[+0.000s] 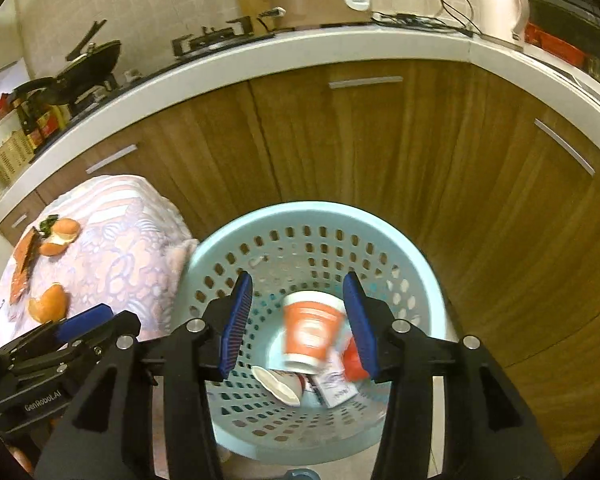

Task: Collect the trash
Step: 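Carry the cup and bag over the teal basket and open both tools, then grasp the clear plastic wrapper with the left tool while the right tool approaches an orange peel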

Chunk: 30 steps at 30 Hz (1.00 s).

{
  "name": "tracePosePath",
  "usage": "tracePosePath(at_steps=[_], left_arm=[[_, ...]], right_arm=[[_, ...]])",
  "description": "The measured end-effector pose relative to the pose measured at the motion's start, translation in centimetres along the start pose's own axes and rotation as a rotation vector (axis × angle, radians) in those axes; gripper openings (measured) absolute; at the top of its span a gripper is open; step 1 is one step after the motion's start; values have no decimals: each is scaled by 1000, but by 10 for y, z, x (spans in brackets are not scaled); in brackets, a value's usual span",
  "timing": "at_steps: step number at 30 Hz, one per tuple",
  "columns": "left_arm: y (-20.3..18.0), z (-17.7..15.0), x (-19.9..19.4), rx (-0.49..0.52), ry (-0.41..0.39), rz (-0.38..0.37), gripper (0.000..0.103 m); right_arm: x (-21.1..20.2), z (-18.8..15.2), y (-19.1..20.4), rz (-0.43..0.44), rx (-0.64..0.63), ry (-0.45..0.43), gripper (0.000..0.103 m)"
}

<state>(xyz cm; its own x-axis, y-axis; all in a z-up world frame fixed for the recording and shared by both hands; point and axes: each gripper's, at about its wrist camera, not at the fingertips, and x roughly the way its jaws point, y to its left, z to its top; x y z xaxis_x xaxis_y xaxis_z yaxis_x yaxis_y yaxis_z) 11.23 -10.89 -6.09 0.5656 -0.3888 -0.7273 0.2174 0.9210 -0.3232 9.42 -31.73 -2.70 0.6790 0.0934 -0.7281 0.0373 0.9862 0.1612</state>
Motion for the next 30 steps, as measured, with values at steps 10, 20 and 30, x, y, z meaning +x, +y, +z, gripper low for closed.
tracePosePath(at_steps=[10,20,30], left_arm=[[48,-1,-86,-89,-142,19,59],[146,-25,-188,-231,-324,275,67],[242,-58,-234,-365,-357,470,73]], right_arm=[[-24,5,73,119,-105,-63,44],[-15,-9,163,247,-225,-37,44],[11,-38,219,295,-278,-2,49]])
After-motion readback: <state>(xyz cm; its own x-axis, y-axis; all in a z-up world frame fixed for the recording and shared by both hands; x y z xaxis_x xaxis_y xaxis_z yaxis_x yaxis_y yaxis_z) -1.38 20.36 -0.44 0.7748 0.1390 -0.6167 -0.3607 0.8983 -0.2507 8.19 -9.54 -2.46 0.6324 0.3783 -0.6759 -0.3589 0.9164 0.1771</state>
